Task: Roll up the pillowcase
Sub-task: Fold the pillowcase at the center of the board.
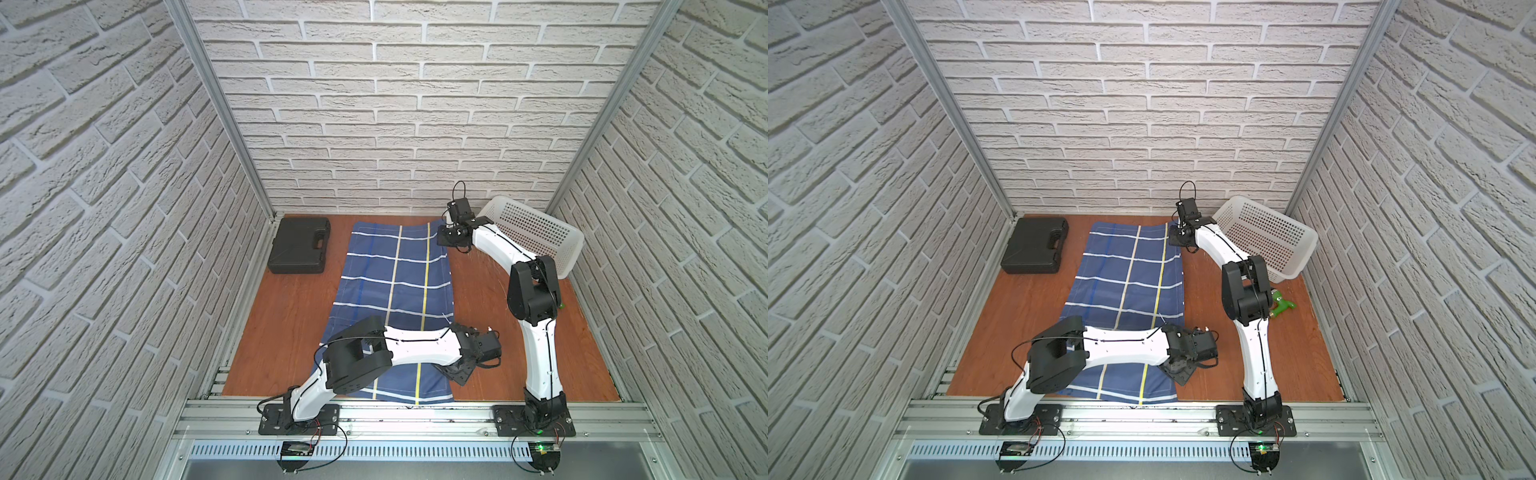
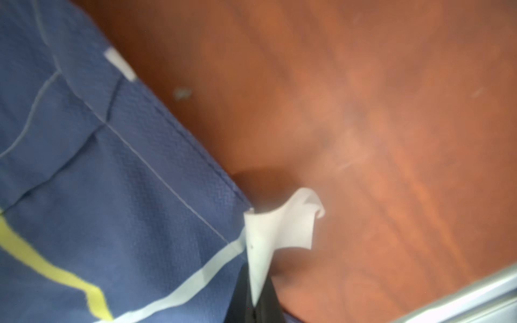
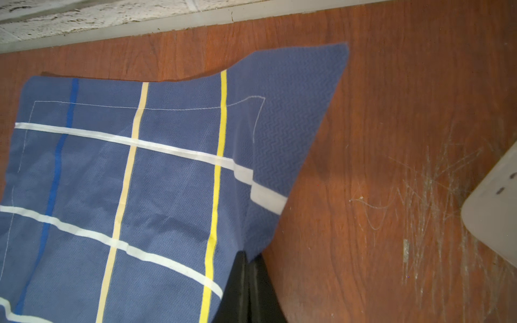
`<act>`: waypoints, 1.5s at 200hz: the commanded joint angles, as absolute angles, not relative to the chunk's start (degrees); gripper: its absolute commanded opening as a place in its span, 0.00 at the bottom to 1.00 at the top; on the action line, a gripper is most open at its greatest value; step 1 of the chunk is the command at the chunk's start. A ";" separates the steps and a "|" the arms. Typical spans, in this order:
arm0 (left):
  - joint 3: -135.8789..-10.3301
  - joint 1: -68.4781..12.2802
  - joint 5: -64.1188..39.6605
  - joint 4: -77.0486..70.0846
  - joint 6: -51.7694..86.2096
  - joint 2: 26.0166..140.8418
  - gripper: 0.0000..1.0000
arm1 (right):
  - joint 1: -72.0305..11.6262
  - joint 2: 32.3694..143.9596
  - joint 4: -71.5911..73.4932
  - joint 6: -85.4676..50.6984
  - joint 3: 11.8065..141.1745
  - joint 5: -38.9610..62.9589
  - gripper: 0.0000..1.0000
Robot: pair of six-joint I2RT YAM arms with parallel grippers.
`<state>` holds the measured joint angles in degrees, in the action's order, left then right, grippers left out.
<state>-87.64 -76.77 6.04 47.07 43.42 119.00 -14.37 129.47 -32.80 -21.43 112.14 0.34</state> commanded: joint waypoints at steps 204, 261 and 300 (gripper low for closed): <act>-63.79 -70.53 -6.04 12.97 26.89 89.05 0.00 | -15.73 132.17 -50.11 -18.93 134.67 -14.33 0.02; -52.15 -68.73 -0.34 17.77 37.54 78.42 0.00 | -21.62 141.07 -50.64 -23.74 143.66 -12.57 0.02; -48.81 -68.47 2.84 23.86 43.71 75.87 0.00 | -25.29 143.30 -43.78 -27.07 141.74 -11.91 0.02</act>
<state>-50.39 -68.93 -0.27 19.14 38.33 77.71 -23.75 143.57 -49.47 -23.66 142.10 -12.36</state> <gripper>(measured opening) 0.049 0.054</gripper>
